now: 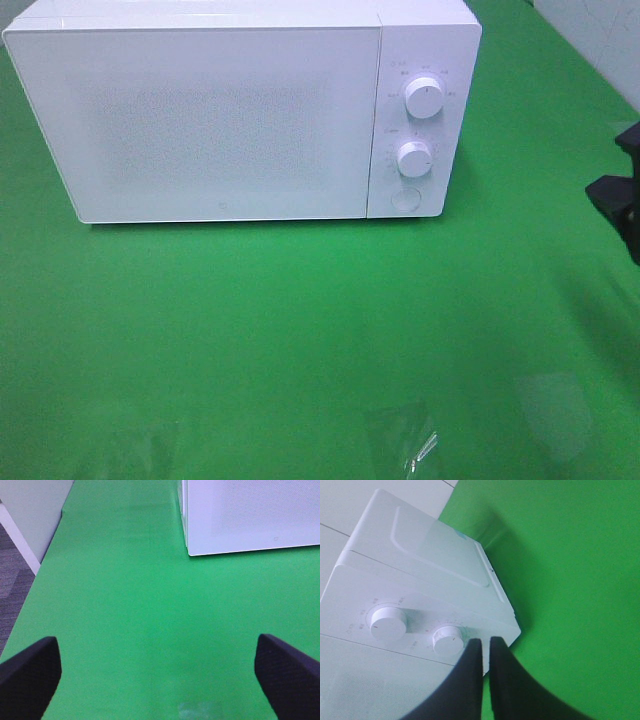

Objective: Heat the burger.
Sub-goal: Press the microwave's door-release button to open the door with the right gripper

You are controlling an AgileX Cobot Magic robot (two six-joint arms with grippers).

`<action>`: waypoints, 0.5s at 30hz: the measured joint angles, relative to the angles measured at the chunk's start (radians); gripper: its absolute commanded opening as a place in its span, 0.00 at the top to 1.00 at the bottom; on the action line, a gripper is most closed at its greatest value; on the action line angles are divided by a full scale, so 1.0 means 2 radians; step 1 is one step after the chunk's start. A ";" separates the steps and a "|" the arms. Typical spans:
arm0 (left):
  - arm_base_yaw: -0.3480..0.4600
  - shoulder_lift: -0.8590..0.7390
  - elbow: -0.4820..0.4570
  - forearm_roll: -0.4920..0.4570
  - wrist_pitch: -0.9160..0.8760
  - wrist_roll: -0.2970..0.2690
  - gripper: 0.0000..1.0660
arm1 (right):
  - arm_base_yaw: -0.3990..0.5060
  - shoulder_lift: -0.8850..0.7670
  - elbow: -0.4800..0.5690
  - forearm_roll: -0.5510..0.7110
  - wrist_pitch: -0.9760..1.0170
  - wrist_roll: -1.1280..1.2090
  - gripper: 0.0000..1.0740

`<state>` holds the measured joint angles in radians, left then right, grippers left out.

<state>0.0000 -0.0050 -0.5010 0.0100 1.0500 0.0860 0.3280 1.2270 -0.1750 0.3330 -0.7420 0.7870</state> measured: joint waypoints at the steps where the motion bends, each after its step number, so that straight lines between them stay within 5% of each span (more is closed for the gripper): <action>1: 0.000 0.000 0.000 0.000 0.000 0.000 0.08 | 0.031 0.026 -0.001 0.040 -0.021 0.005 1.00; 8: 0.000 0.000 0.000 0.000 0.000 0.000 0.08 | 0.134 0.107 -0.028 0.156 -0.052 0.033 1.00; 15: 0.000 0.000 0.000 0.000 0.000 0.000 0.08 | 0.178 0.161 -0.091 0.194 -0.051 0.052 1.00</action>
<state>0.0000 -0.0050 -0.5010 0.0100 1.0500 0.0860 0.6840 1.5500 -0.3560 0.7210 -0.8430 0.8910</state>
